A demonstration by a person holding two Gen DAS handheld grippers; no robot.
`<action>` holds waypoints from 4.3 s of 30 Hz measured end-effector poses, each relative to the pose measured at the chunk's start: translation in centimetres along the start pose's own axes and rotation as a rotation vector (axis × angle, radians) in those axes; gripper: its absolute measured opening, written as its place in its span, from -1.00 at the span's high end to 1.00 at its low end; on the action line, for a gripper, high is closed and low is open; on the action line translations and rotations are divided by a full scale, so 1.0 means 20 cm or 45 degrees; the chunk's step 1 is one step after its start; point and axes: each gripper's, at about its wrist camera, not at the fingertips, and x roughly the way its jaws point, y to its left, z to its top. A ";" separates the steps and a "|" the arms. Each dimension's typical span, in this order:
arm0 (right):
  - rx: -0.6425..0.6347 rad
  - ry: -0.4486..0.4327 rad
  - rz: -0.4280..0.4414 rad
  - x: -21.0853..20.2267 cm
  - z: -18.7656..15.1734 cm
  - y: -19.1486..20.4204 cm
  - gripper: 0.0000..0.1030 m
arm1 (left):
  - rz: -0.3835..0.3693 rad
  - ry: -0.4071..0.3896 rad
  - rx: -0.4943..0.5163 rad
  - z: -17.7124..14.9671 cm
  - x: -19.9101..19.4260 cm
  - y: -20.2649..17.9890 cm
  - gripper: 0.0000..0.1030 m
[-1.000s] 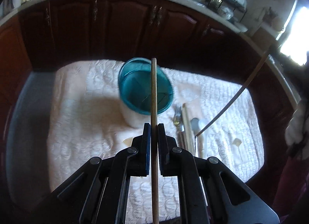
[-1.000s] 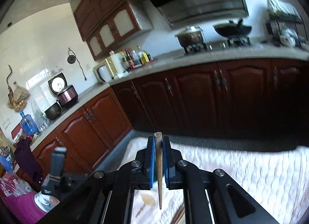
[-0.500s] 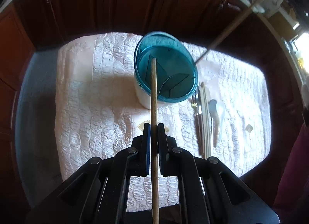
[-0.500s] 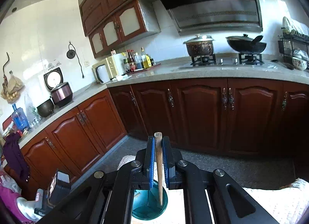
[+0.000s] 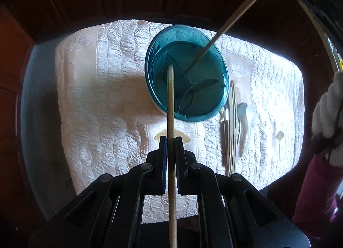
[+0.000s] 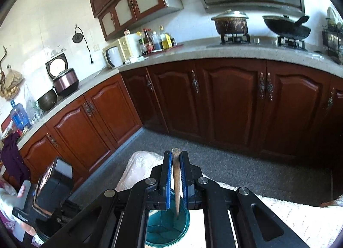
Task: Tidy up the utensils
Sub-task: 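Lower the chopsticks into the teal-lidded holder and open both grippers, then move both open grippers back to the chopsticks beside the forks, then close the right gripper on a chopstick while the left gripper grasps another chopstick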
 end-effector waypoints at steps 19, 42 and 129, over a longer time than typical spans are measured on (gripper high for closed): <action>0.089 0.099 0.046 0.16 -0.08 -0.07 0.86 | -0.273 -0.020 -0.239 0.21 -0.04 0.10 0.79; 0.139 0.106 -0.019 0.00 -0.15 -0.14 0.34 | -0.356 -0.354 -0.396 0.17 -0.28 0.27 0.32; 0.721 0.550 0.312 -0.05 -1.48 -0.29 0.79 | 0.013 -0.435 -0.123 -0.47 0.68 -0.32 -0.03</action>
